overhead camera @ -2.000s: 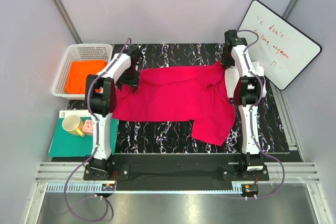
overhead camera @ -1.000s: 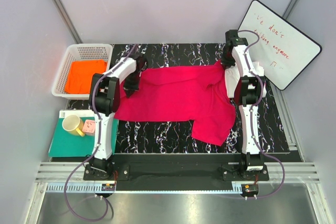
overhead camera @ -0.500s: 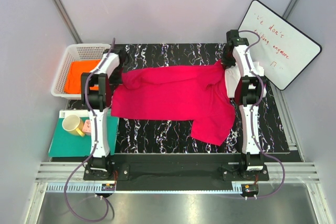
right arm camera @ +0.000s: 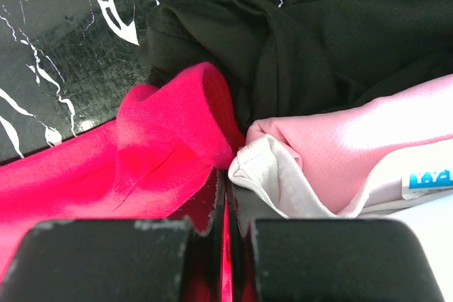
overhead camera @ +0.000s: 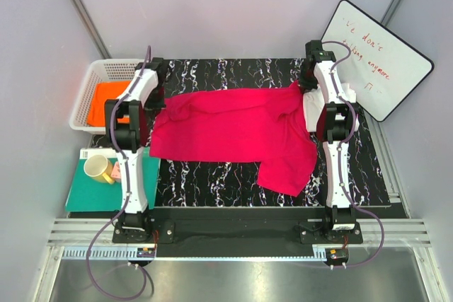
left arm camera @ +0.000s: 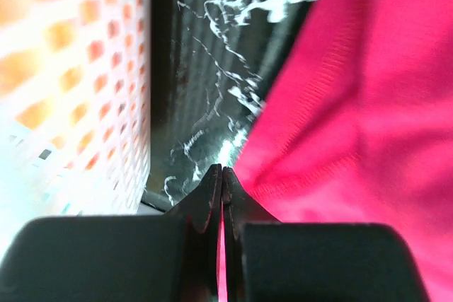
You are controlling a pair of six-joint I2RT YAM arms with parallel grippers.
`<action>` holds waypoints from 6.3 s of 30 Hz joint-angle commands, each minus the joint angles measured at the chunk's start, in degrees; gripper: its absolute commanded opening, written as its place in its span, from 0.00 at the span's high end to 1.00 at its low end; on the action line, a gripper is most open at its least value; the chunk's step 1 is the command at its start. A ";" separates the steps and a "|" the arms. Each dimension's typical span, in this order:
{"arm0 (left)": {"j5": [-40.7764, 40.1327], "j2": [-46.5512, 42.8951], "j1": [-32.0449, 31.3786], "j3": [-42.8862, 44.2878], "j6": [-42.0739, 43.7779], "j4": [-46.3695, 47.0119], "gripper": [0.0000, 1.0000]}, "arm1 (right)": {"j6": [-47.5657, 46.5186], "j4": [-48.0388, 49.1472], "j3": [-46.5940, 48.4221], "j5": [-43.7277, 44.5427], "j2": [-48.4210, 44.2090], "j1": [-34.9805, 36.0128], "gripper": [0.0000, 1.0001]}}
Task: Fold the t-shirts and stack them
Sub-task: Fold the flattened tshirt in 1/3 of the way
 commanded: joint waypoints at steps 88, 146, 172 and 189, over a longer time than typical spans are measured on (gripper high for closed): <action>-18.86 -5.95 -10.88 0.65 -2.44 -3.19 0.01 | -0.60 2.65 -7.72 -13.23 -10.97 -1.69 0.30; 0.04 -1.90 -0.69 5.75 -6.65 1.73 1.00 | 0.72 10.12 -33.74 -29.32 -27.25 -0.64 0.00; -0.85 10.84 2.30 20.69 -3.58 -0.73 0.43 | -0.08 7.65 -39.63 -30.29 -26.64 -0.55 0.00; 1.54 -2.17 2.30 11.11 -2.00 3.31 0.01 | 2.91 11.08 -36.21 -27.56 -19.26 1.47 0.35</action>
